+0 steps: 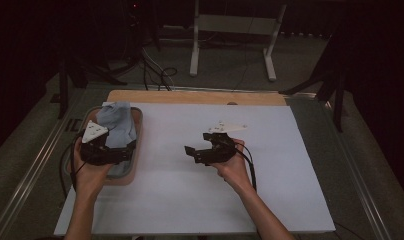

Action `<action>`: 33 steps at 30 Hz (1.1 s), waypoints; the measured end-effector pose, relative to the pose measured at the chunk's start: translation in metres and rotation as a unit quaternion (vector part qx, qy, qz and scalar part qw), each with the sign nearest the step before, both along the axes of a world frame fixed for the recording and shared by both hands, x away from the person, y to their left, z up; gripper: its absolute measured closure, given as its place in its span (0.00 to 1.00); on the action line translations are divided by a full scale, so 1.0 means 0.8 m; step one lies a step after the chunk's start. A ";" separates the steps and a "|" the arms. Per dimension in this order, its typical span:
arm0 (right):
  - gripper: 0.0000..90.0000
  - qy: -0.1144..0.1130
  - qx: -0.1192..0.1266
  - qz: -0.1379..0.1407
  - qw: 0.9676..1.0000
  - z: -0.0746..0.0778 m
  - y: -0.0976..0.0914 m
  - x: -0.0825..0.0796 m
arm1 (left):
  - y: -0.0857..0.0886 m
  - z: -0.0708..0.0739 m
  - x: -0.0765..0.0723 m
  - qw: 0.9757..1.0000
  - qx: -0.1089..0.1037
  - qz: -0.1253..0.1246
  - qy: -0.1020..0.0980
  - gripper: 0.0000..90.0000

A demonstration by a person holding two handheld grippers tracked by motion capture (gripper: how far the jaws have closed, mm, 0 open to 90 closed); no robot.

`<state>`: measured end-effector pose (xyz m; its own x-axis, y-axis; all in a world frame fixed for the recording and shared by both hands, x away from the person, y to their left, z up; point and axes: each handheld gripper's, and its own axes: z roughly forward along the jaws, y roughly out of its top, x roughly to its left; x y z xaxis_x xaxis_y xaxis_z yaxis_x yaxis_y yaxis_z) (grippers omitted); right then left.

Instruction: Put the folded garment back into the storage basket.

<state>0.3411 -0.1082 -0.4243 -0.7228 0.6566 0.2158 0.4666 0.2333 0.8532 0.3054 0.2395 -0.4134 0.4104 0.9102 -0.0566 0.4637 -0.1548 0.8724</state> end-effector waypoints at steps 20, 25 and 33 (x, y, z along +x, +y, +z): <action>0.15 -0.032 0.001 -0.026 0.999 -0.005 -0.060 -0.024 | -0.011 -0.023 -0.044 1.000 -0.011 -0.012 -0.022 0.00; 0.15 -0.036 0.002 -0.037 0.999 -0.009 -0.077 -0.029 | -0.012 -0.023 -0.049 0.999 -0.010 -0.020 -0.028 0.00; 0.15 -0.043 0.002 -0.051 0.998 -0.012 -0.102 -0.036 | -0.012 -0.025 -0.056 0.999 -0.011 -0.022 -0.031 0.00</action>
